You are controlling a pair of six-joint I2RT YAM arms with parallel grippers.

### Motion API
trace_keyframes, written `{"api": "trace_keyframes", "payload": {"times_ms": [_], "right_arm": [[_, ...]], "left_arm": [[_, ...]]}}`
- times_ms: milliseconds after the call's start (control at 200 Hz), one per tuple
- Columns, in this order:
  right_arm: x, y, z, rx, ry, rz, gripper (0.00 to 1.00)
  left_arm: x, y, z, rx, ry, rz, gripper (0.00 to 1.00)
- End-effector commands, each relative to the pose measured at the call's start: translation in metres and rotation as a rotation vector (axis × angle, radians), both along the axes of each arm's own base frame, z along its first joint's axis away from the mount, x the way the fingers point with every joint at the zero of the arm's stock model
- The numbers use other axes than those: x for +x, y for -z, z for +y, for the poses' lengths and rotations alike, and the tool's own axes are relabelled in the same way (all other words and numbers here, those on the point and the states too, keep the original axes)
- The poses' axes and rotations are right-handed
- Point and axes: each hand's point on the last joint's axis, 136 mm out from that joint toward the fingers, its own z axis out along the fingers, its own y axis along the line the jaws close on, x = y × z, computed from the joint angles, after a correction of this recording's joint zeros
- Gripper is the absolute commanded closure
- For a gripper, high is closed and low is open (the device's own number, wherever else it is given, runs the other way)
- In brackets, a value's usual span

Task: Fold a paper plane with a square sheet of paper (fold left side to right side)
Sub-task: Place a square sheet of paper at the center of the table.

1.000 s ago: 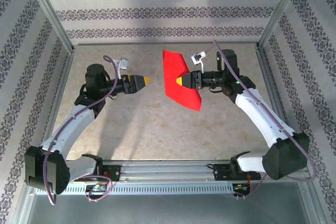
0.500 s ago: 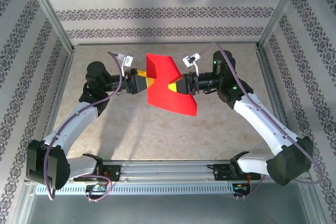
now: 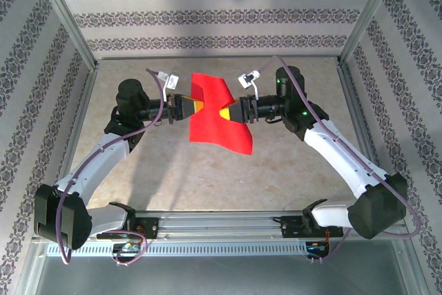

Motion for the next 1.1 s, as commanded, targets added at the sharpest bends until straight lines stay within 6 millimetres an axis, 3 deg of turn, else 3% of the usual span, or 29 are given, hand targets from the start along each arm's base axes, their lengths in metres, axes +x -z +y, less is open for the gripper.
{"api": "trace_keyframes", "payload": {"times_ms": [0,225,510,665,804,909,1094], "right_arm": [[0.012,0.007,-0.009,-0.029,0.066,-0.022,0.54],[0.037,0.046,-0.034,-0.145,0.234,0.058,0.35],[0.066,0.138,-0.071,-0.332,0.453,0.285,0.33],[0.072,0.187,-0.074,-0.416,0.501,0.422,0.43],[0.073,0.222,-0.068,-0.505,0.524,0.474,0.55],[0.074,0.246,-0.061,-0.548,0.527,0.524,0.67],[0.071,0.28,-0.043,-0.625,0.5,0.568,0.92]], "left_arm": [[0.002,0.004,0.0,0.043,-0.029,0.007,1.0],[0.027,0.058,0.003,0.132,-0.117,0.198,0.97],[0.049,0.169,0.006,0.265,-0.181,0.455,1.0],[0.052,0.23,0.012,0.392,-0.222,0.577,1.0],[0.049,0.27,0.024,0.516,-0.262,0.653,1.0],[0.049,0.284,0.029,0.56,-0.285,0.677,1.0],[0.049,0.284,0.031,0.576,-0.294,0.679,1.0]]}}
